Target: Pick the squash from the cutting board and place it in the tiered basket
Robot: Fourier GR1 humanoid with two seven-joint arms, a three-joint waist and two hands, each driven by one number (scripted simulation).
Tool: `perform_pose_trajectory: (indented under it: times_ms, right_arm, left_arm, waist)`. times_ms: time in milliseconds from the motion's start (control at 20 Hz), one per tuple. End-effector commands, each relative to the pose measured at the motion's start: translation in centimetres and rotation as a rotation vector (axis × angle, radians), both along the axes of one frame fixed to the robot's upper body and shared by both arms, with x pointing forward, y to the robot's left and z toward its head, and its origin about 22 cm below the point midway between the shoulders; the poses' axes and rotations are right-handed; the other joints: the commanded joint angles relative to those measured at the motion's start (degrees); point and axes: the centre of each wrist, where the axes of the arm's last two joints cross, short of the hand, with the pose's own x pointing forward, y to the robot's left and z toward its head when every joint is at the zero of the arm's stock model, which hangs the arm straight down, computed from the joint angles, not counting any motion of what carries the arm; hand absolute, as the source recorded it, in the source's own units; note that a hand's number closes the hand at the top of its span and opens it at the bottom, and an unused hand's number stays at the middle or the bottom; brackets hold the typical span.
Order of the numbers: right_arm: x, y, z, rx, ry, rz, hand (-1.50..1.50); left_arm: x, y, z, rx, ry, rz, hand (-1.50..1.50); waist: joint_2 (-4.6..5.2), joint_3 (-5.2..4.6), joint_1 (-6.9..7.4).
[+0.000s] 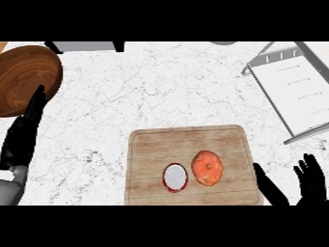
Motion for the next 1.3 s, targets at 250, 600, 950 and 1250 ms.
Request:
perform_pose_trajectory:
  times_ms: [250, 600, 950, 1250]
  right_arm:
    - [-7.0, -1.2, 2.1, -0.103, 0.423, 0.296, -1.5]
    - [-5.6, -0.9, 8.9, -0.116, 0.578, 0.319, -1.5]
    - [-2.1, 0.4, 14.0, -0.043, 0.741, 0.302, -1.5]
    - [1.7, 2.1, 12.9, -0.034, 0.859, 0.329, -1.5]
  left_arm:
    - [1.1, -0.7, 0.9, 0.008, -0.019, -0.05, 0.0]
    - [0.8, -1.6, 0.7, -0.007, -0.006, -0.071, 0.0]
    - [1.4, -0.2, 0.0, -0.01, 0.007, -0.088, 0.0]
    - [2.1, -2.3, 1.1, -0.01, -0.006, -0.092, 0.0]
  waist:
    - [1.6, -0.44, 2.9]
    - [1.3, -0.18, 4.69]
    - [1.28, 0.02, 4.69]
    - [1.18, 0.18, 5.07]
